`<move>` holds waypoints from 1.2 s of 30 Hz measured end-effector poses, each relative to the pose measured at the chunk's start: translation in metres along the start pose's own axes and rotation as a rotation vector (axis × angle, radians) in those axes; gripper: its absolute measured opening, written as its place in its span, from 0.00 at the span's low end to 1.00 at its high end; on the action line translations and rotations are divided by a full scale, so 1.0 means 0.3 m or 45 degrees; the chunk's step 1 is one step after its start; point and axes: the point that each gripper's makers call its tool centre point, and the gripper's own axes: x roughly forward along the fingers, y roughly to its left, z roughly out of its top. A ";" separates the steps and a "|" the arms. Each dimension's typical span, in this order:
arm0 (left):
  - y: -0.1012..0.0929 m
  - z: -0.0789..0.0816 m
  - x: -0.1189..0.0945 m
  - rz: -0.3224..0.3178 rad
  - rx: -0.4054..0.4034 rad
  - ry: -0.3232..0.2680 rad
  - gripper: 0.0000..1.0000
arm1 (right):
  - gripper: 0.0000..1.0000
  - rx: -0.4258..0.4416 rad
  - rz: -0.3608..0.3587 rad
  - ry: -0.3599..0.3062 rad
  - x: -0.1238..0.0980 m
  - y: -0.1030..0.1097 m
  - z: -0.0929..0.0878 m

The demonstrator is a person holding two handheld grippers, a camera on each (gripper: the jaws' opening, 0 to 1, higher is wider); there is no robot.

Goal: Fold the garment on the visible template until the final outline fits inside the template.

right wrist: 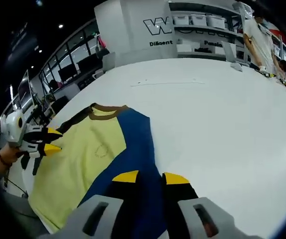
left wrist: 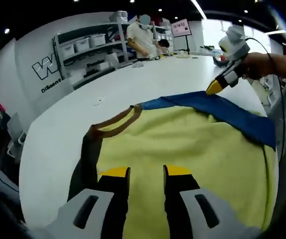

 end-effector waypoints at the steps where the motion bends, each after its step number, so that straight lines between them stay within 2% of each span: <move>1: -0.014 0.000 -0.002 -0.015 0.005 -0.003 0.22 | 0.10 -0.001 -0.005 -0.002 0.003 -0.005 -0.001; 4: -0.084 0.002 -0.009 -0.093 0.013 -0.017 0.21 | 0.11 0.022 0.015 0.013 0.006 -0.006 -0.012; 5: -0.104 0.015 -0.012 -0.113 0.001 -0.050 0.22 | 0.11 0.014 0.014 0.014 0.006 -0.006 -0.013; 6: -0.140 0.033 -0.014 -0.171 -0.001 -0.101 0.24 | 0.11 0.008 0.015 0.017 0.006 -0.007 -0.014; 7: -0.163 0.034 -0.019 -0.207 0.016 -0.110 0.25 | 0.11 0.009 0.015 0.018 0.006 -0.006 -0.015; 9: -0.217 0.022 -0.031 -0.275 0.066 -0.095 0.24 | 0.10 0.015 0.017 0.020 0.006 -0.004 -0.018; 12: -0.302 0.021 -0.048 -0.383 0.056 -0.103 0.24 | 0.10 0.014 0.014 0.020 0.005 -0.006 -0.019; 15: -0.388 0.012 -0.064 -0.500 0.109 -0.104 0.22 | 0.10 0.020 0.015 0.021 0.006 -0.007 -0.020; 17: -0.410 0.007 -0.067 -0.529 0.114 -0.097 0.22 | 0.10 0.020 0.016 0.023 0.007 -0.006 -0.021; 18: -0.460 -0.004 -0.076 -0.602 0.132 -0.086 0.21 | 0.10 0.018 0.022 0.028 0.008 0.000 -0.025; 19: -0.474 -0.009 -0.079 -0.619 0.132 -0.077 0.22 | 0.11 0.019 0.020 0.033 0.007 0.002 -0.028; 20: -0.469 -0.007 -0.072 -0.585 0.144 -0.081 0.20 | 0.12 0.023 0.005 0.041 0.006 -0.001 -0.032; 21: -0.475 -0.017 -0.072 -0.581 0.139 -0.052 0.17 | 0.12 0.021 -0.002 0.046 0.005 -0.005 -0.035; 22: -0.500 -0.021 -0.084 -0.616 0.118 -0.030 0.18 | 0.11 0.024 0.007 0.041 0.005 -0.001 -0.034; 23: -0.537 -0.013 -0.103 -0.683 0.111 -0.048 0.20 | 0.10 0.032 0.015 0.039 0.005 0.004 -0.034; 26: -0.577 -0.022 -0.127 -0.749 0.107 -0.019 0.22 | 0.10 0.026 0.017 0.045 0.005 0.007 -0.040; 30: -0.623 -0.038 -0.143 -0.803 0.106 0.012 0.19 | 0.09 0.042 0.017 0.051 0.006 0.007 -0.046; 33: -0.651 -0.040 -0.153 -0.824 0.136 -0.002 0.14 | 0.07 0.038 0.022 0.069 0.006 0.011 -0.057; 36: -0.668 -0.053 -0.153 -0.843 0.107 0.026 0.11 | 0.04 0.037 0.023 0.078 0.007 0.008 -0.064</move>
